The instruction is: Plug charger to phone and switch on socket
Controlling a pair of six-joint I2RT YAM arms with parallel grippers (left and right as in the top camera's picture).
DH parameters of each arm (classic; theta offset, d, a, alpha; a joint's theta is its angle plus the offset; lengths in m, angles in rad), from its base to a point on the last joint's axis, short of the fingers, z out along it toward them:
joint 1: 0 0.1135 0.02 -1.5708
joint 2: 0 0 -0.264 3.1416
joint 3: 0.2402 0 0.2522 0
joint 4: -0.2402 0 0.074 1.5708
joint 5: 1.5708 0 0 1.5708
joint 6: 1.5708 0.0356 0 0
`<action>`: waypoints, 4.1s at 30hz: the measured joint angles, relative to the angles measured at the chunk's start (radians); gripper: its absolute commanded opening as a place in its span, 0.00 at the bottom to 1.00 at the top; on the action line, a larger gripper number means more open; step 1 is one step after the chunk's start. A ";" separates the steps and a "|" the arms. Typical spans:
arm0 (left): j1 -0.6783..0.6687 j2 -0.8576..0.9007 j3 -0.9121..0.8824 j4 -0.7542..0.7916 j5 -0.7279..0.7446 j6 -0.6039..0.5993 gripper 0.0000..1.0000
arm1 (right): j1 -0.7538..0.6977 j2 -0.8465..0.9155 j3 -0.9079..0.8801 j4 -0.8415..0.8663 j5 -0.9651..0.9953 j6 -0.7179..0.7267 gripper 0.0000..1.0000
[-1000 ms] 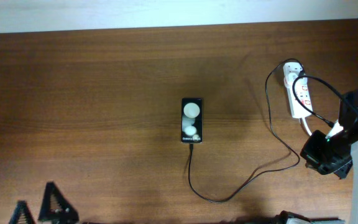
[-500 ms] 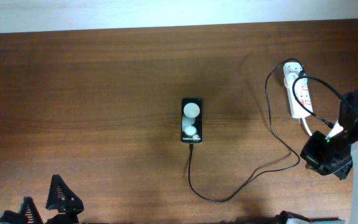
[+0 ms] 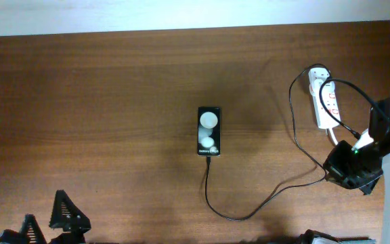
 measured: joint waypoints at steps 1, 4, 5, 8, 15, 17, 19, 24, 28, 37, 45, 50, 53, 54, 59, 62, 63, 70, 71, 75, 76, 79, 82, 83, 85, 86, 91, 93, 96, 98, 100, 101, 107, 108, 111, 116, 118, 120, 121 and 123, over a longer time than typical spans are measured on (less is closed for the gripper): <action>0.000 0.000 -0.004 0.005 -0.001 0.000 0.99 | 0.000 0.000 0.000 0.005 0.000 0.005 0.04; 0.000 0.000 -0.056 0.032 -0.001 -0.001 0.99 | 0.000 0.000 -0.002 0.009 -0.013 0.101 0.04; 0.000 0.000 -0.133 0.161 -0.003 -0.002 0.99 | 0.000 0.000 -0.004 0.009 -0.019 0.124 0.04; 0.000 0.003 -0.277 0.365 -0.004 -0.005 0.99 | 0.000 0.000 -0.005 0.009 -0.023 0.158 0.04; 0.000 0.003 -0.531 0.606 -0.004 -0.008 0.99 | 0.000 0.000 -0.005 0.009 -0.027 0.173 0.04; 0.000 0.003 -0.577 0.643 -0.004 -0.008 0.99 | 0.000 0.000 -0.005 0.010 -0.028 0.174 0.04; 0.000 0.003 -0.623 0.674 -0.004 -0.007 0.99 | 0.000 0.000 -0.006 0.011 -0.029 0.174 0.04; 0.000 0.003 -0.692 0.677 -0.004 0.045 0.99 | 0.000 0.000 -0.006 0.020 -0.029 0.177 0.04; 0.000 0.003 -0.702 0.678 -0.004 0.141 0.99 | 0.000 0.000 -0.006 0.024 -0.019 0.177 0.04; 0.000 0.003 -0.711 0.580 -0.004 0.207 0.99 | 0.000 0.000 -0.006 0.036 -0.010 0.177 0.04; 0.000 0.003 -0.711 0.583 -0.005 0.397 0.99 | 0.000 0.000 -0.006 0.043 -0.010 0.177 0.04; 0.000 0.003 -0.711 0.583 -0.005 0.439 0.99 | 0.000 0.000 -0.006 0.043 0.005 0.177 0.15; 0.000 0.003 -0.711 0.583 -0.005 0.439 0.99 | 0.000 0.000 -0.006 0.043 0.009 0.177 0.63; 0.000 0.003 -0.711 0.583 -0.005 0.439 0.99 | 0.000 0.000 -0.006 0.043 0.009 0.177 0.99; 0.000 0.003 -0.711 0.583 -0.005 0.439 0.99 | 0.000 0.000 -0.007 -0.014 0.009 0.177 0.99; 0.000 0.003 -0.711 0.583 -0.005 0.439 0.99 | 0.000 -0.001 -0.007 -0.017 0.010 0.177 0.99; 0.000 0.003 -0.711 0.583 -0.005 0.439 0.99 | 0.000 -0.001 -0.007 -0.010 0.023 0.178 0.99; 0.000 0.003 -0.711 0.583 -0.005 0.439 0.99 | 0.001 -0.001 -0.008 0.019 0.144 0.177 0.99; 0.000 0.003 -0.711 0.583 -0.005 0.439 0.99 | 0.007 -0.001 -0.007 0.024 0.150 0.176 0.99; 0.000 0.003 -0.711 0.583 -0.005 0.439 0.99 | 0.118 0.000 -0.009 0.113 0.164 0.177 0.99; 0.000 0.003 -0.711 0.583 -0.005 0.439 0.99 | 0.183 0.000 -0.010 0.160 0.165 0.177 0.99; 0.000 0.003 -0.711 0.583 -0.005 0.439 0.99 | 0.314 -0.001 -0.022 0.269 0.172 0.177 0.99; 0.000 0.003 -0.711 0.583 -0.005 0.439 0.99 | 0.368 0.000 -0.077 0.344 0.171 0.177 0.99; 0.000 0.003 -0.711 0.583 -0.005 0.439 0.99 | 0.370 -0.001 -0.101 0.364 0.172 0.177 0.99; 0.000 0.003 -0.711 0.583 -0.005 0.439 0.99 | 0.370 -0.018 -0.148 0.419 0.171 0.177 0.99; 0.000 0.003 -0.711 0.583 -0.005 0.439 0.99 | 0.371 -0.052 -0.186 0.455 0.171 0.177 0.99; 0.000 0.003 -0.711 0.583 -0.005 0.439 0.99 | 0.371 -0.248 -0.318 0.565 0.171 0.178 0.99; 0.000 0.003 -0.711 0.583 -0.005 0.439 0.99 | 0.371 -0.317 -0.360 0.605 0.172 0.177 0.99; 0.000 0.003 -0.711 0.583 -0.005 0.439 0.99 | 0.371 -0.424 -0.420 0.635 0.172 0.178 0.99; 0.000 0.003 -0.711 0.583 -0.005 0.439 0.99 | 0.371 -0.492 -0.462 0.666 0.171 0.178 0.99; 0.000 0.004 -0.711 0.583 -0.005 0.439 0.99 | 0.371 -0.591 -0.527 0.683 0.171 0.177 0.99; 0.000 0.004 -0.711 0.583 -0.005 0.439 0.99 | 0.371 -0.637 -0.555 0.677 0.171 0.177 0.99; 0.000 0.004 -0.711 0.583 -0.005 0.439 0.99 | 0.371 -0.728 -0.573 0.680 0.173 0.178 0.99; 0.000 0.004 -0.711 0.583 -0.005 0.439 0.99 | 0.371 -0.782 -0.574 0.680 0.180 0.177 0.99; 0.000 0.005 -0.711 0.583 -0.005 0.439 0.99 | 0.371 -0.885 -0.588 0.684 0.199 0.178 0.99; 0.000 0.005 -0.711 0.583 -0.005 0.439 0.99 | 0.371 -1.014 -0.736 0.840 0.209 0.180 0.99; 0.000 0.005 -0.711 0.584 -0.005 0.439 0.99 | 0.371 -1.065 -0.817 0.924 0.199 0.181 0.99; 0.000 0.005 -0.711 0.583 -0.005 0.440 0.99 | 0.371 -1.126 -0.888 1.009 0.176 0.181 0.99; 0.000 0.005 -0.711 0.584 -0.005 0.440 0.99 | 0.371 -1.150 -0.909 1.030 0.169 0.181 0.99; 0.000 0.005 -0.711 0.583 -0.005 0.439 0.99 | 0.371 -1.202 -0.951 1.078 0.156 0.181 0.99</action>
